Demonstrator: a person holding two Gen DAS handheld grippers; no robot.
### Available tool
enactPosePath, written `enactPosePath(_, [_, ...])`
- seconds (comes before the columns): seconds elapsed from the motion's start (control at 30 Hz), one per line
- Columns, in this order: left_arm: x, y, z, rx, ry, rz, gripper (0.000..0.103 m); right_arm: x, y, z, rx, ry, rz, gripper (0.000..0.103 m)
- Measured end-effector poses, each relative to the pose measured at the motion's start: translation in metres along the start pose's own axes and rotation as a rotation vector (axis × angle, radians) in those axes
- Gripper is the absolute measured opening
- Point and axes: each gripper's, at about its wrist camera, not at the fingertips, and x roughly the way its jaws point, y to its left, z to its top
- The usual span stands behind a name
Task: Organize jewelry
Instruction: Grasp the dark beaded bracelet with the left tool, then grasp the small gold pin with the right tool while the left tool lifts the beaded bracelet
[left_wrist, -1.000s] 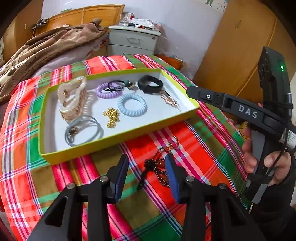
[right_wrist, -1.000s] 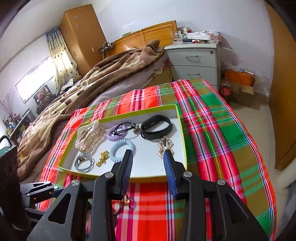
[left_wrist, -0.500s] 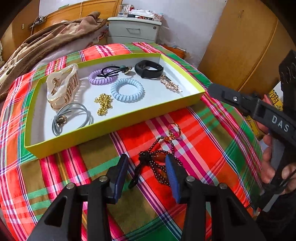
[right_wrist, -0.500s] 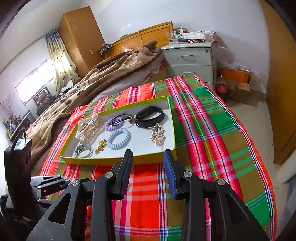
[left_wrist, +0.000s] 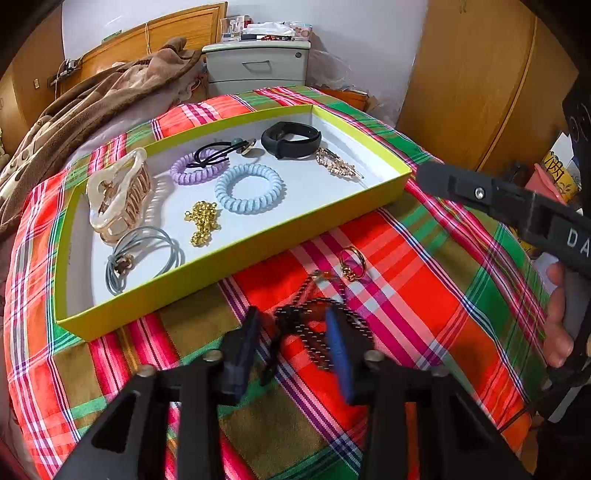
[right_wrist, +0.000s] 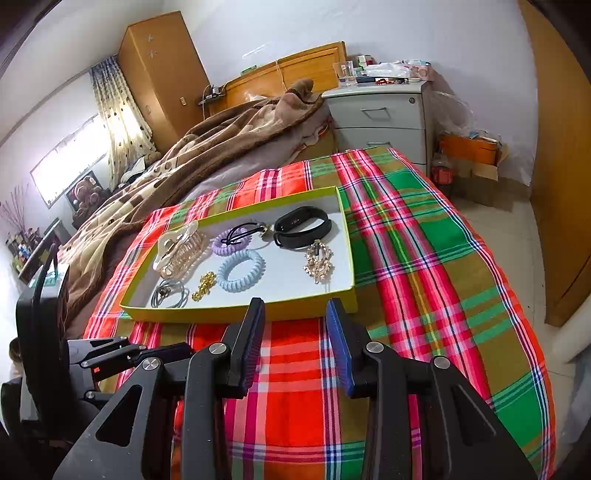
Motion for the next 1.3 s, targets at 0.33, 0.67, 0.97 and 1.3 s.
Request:
enactPosePath(0.33, [-0.005, 0.016, -0.006, -0.059, -0.02, -0.025, 0.017, 0.004, 0.01, -0.004, -0.016, 0.028, -0.022, 0.036])
enactPosePath(0.67, [-0.032, 0.048, -0.017, -0.151, -0.09, -0.004, 0.015, 0.014, 0.025, -0.016, -0.038, 0.07, 0.004, 0.036])
enactPosePath(0.97, [-0.041, 0.075, -0.029, -0.227, -0.117, 0.016, 0.015, 0.037, 0.04, -0.028, -0.092, 0.131, -0.013, 0.036])
enactPosePath(1.3, [-0.039, 0.087, -0.037, -0.268, -0.104, 0.004, 0.015, 0.048, 0.054, -0.029, -0.152, 0.144, -0.059, 0.036])
